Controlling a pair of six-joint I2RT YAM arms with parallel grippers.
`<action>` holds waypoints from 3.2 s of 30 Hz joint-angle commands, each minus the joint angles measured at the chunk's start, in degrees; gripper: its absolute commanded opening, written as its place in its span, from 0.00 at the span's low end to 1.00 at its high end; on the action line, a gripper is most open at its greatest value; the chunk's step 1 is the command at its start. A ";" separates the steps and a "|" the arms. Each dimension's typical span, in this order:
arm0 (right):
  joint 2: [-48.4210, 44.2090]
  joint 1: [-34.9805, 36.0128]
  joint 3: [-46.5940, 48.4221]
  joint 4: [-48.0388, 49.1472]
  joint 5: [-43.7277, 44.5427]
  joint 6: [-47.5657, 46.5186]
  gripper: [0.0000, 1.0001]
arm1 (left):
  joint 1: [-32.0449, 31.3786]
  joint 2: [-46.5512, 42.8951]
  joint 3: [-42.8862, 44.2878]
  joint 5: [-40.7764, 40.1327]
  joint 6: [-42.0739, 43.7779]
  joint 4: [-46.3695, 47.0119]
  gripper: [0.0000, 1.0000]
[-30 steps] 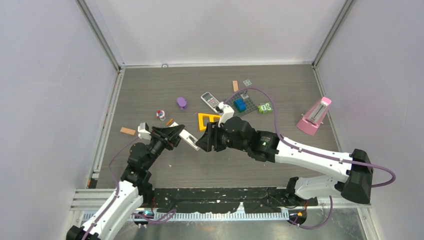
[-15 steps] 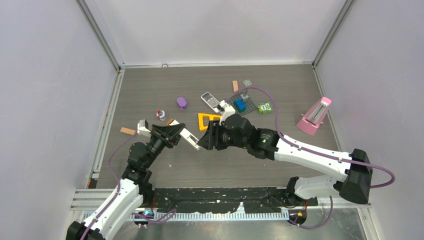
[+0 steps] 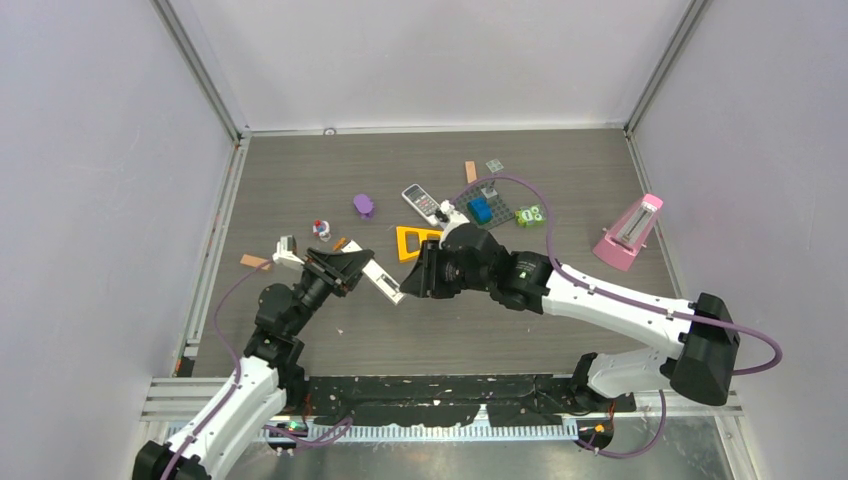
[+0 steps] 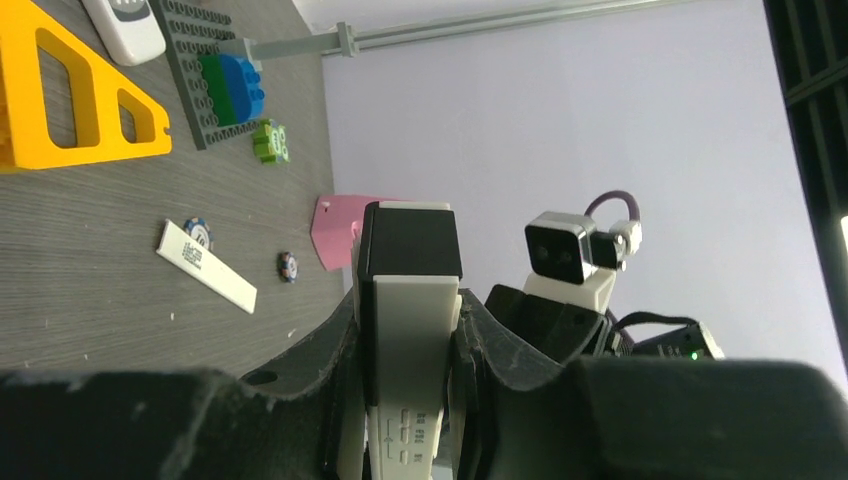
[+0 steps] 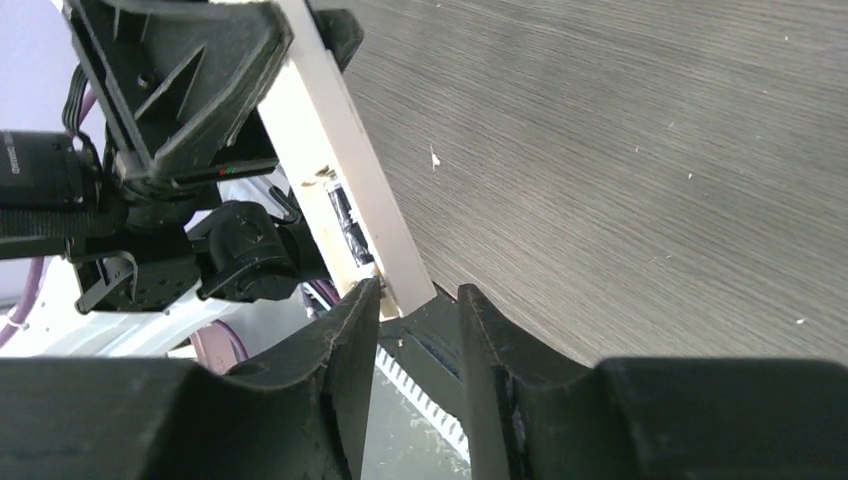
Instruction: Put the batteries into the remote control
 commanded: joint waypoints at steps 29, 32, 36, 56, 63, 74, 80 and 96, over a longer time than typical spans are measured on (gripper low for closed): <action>18.19 -3.83 14.04 -2.97 11.35 -9.41 0.58 | -0.67 -13.62 28.43 -20.23 43.67 -49.17 0.00; 25.39 -2.92 20.57 -3.19 14.46 -8.66 0.56 | -0.67 -14.58 32.64 -26.37 47.10 -54.60 0.00; 37.98 -1.49 30.81 -3.71 18.98 -6.82 0.54 | -0.67 -15.67 37.12 -32.21 51.46 -58.85 0.00; 68.60 0.37 65.50 -0.60 26.34 -32.93 0.60 | -0.67 -19.43 41.64 -35.76 53.34 -67.58 0.00; 70.51 -0.28 65.89 4.63 21.25 -39.31 0.61 | -0.68 -18.52 42.08 -34.35 52.66 -67.44 0.00; 76.80 -0.69 74.01 1.03 18.48 -43.10 0.56 | -0.67 -17.36 41.83 -33.54 51.47 -67.91 0.00; 74.92 -1.30 72.28 -3.41 15.18 -42.77 0.51 | -0.67 -17.52 41.38 -33.33 50.82 -68.12 0.00; 62.86 -2.24 53.64 -6.70 14.40 -37.97 0.11 | -0.67 -19.89 39.56 -31.51 49.10 -69.20 0.00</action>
